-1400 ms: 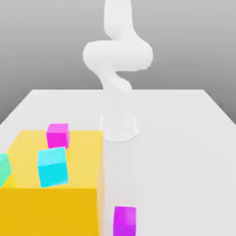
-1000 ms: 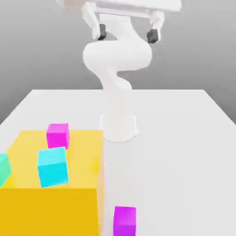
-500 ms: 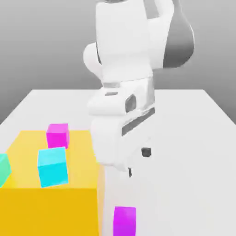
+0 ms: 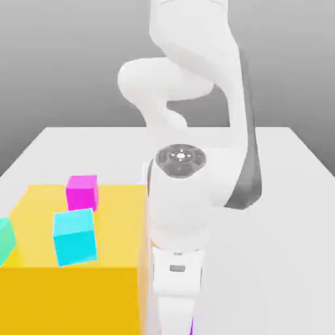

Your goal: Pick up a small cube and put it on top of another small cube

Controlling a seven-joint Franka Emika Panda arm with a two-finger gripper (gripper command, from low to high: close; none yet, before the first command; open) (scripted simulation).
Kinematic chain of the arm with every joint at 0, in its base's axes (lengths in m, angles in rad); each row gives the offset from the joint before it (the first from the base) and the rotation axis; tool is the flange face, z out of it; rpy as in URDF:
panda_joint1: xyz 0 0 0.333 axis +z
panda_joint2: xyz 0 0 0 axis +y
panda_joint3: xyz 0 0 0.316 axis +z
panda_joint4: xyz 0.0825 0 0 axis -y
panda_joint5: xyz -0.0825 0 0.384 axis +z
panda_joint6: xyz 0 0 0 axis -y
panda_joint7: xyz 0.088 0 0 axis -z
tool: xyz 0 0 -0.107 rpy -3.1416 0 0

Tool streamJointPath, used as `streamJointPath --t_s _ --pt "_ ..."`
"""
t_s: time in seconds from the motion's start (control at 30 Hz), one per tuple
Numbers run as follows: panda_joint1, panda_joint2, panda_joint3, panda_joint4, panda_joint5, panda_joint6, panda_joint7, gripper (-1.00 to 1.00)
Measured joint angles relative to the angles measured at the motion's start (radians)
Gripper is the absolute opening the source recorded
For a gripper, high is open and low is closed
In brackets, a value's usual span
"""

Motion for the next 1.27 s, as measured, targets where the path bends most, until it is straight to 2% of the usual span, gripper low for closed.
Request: streamJointPath --t_s 0.17,0.33,0.63,0.73,1.0,1.13,1.17,1.27 --pt "-0.003 0.008 0.004 0.001 0.003 0.004 -0.003 -1.0" --pt "0.037 -0.15 -0.051 -0.022 -0.074 -0.113 0.047 -1.0" --pt "-0.045 -0.452 -0.078 0.089 -0.071 -0.377 -0.394 -1.0" --pt "-0.084 -0.547 -0.108 0.091 -0.133 -0.496 -0.52 -1.0" --pt "-0.193 -0.795 -0.194 0.05 -0.372 -0.816 -0.796 -1.0" --pt "-0.193 -0.788 -0.207 -0.041 -0.397 -0.717 -0.818 -1.0" --pt "-0.193 -0.774 -0.214 -0.065 -0.398 -0.679 -0.82 1.0" --pt "-0.193 -0.774 -0.214 -0.065 -0.398 -0.679 -0.82 1.0"
